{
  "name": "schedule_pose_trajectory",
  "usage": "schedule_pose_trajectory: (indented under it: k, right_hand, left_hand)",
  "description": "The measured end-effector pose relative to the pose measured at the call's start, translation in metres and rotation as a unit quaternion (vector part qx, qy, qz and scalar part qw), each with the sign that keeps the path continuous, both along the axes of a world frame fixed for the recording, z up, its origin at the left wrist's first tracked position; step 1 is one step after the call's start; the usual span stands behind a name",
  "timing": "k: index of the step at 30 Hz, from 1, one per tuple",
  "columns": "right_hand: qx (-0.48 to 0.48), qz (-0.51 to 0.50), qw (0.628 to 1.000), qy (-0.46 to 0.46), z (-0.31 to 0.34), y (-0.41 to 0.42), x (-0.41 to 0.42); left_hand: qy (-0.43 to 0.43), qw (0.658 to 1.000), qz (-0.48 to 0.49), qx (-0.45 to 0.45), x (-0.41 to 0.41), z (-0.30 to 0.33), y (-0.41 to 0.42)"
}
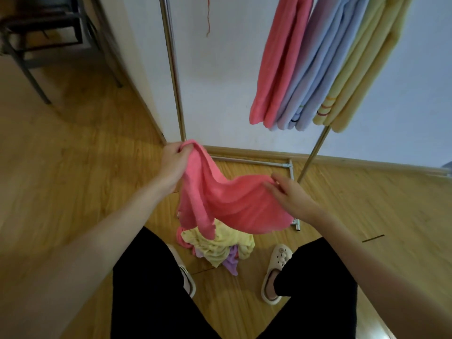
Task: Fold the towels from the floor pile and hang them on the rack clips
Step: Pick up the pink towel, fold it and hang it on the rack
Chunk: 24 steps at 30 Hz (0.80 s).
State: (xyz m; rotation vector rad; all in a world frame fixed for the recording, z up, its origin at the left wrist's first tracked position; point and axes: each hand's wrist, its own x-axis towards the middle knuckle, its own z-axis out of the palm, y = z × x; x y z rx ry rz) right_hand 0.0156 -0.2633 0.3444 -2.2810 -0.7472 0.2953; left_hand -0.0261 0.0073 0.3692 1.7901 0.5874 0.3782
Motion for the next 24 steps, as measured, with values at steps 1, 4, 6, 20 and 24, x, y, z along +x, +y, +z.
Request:
schedule_pose_trajectory:
  k: [1, 4, 6, 20, 24]
  right_hand:
    - [0.020, 0.002, 1.000, -0.013, 0.014, 0.006, -0.002]
    - [0.102, -0.025, 0.994, -0.017, 0.053, 0.024, -0.007]
    - [0.154, -0.060, 0.986, 0.006, 0.074, 0.034, -0.009]
    - [0.376, -0.222, 0.888, 0.142, 0.119, 0.086, -0.014]
    - [0.414, -0.235, 0.861, 0.178, 0.128, 0.106, -0.024]
  left_hand:
    - [0.008, 1.000, -0.016, 0.011, 0.000, 0.001, -0.001]
    - [0.024, 0.997, -0.067, 0.019, -0.001, 0.007, -0.006]
    - [0.021, 0.994, -0.105, 0.023, -0.004, 0.013, -0.012]
    - [0.043, 0.915, -0.368, 0.159, -0.059, 0.005, -0.034]
    - [-0.012, 0.914, -0.284, 0.288, -0.068, 0.000, -0.049]
